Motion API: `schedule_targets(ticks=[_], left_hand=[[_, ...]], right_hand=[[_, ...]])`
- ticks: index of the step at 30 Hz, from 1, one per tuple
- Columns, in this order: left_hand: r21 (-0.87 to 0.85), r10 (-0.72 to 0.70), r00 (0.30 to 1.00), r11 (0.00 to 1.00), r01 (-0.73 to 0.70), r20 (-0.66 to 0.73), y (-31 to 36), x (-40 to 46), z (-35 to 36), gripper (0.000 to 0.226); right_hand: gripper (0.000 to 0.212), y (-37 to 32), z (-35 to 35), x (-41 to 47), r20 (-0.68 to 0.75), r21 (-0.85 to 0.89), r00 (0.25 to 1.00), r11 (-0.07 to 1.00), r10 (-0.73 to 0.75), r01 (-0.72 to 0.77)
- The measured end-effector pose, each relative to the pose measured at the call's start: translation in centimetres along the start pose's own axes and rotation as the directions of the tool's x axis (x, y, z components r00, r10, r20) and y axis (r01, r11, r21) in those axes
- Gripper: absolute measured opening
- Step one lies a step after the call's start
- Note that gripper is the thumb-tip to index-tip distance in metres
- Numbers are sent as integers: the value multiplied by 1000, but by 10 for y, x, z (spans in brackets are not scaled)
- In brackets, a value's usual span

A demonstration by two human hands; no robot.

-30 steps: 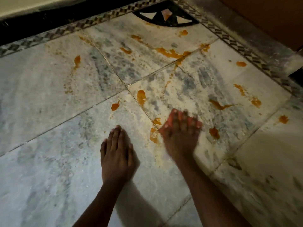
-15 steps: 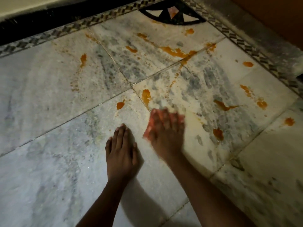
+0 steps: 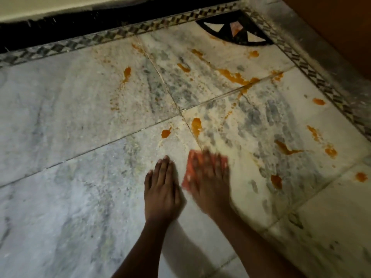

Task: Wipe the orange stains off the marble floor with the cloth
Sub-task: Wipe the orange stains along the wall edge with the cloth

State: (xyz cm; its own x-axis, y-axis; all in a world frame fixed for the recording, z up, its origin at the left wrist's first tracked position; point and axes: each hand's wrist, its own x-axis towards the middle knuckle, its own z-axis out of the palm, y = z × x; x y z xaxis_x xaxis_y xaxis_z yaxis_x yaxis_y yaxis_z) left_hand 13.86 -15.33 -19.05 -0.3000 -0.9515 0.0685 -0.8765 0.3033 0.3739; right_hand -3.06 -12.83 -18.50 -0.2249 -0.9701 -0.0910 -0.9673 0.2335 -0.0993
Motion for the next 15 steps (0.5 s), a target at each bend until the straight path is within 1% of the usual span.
schedule_targets(ticks=[1,2,4,5,7,8,10,12,13,14,15], left_hand=[[-1,-6,1000,1000,6,-4,1,-1,-1,68],[-5,-15,1000,1000,15,-2,2,1,-2,68],[-14,-22,999,1000,23,33,4,3,-4,68],[-10,-29,998,1000,29,51,5,1,-6,68],[-6,-33,997,999,34,68,6,0,-8,68],[-11,-36,996,999,37,76,6,0,-8,68],[-13,-44,997,999,45,63,7,0,-8,68],[1,-42,998,999,42,47,8,1,-6,69],[14,-37,999,999,36,39,9,1,-5,69],[20,-34,999,999,34,24,8,0,-3,69],[22,-33,999,999,33,13,7,0,-3,68]], right_hand=[[68,4,-3,-32,14,-25,998,998,-64,64],[67,16,-5,-56,41,-26,995,996,-89,90],[66,54,-9,-92,127,-57,991,997,-45,52],[66,72,-14,-97,164,-75,986,997,9,3],[69,95,-16,-81,201,-89,973,991,116,-99],[72,100,-14,-62,189,-75,966,983,178,-167],[76,90,-9,-13,120,7,942,948,314,-317],[79,68,-2,36,49,48,930,929,364,-366],[78,53,2,50,26,45,946,945,323,-324],[77,36,3,52,12,22,974,973,228,-228],[76,23,3,42,11,-1,995,995,96,-96]])
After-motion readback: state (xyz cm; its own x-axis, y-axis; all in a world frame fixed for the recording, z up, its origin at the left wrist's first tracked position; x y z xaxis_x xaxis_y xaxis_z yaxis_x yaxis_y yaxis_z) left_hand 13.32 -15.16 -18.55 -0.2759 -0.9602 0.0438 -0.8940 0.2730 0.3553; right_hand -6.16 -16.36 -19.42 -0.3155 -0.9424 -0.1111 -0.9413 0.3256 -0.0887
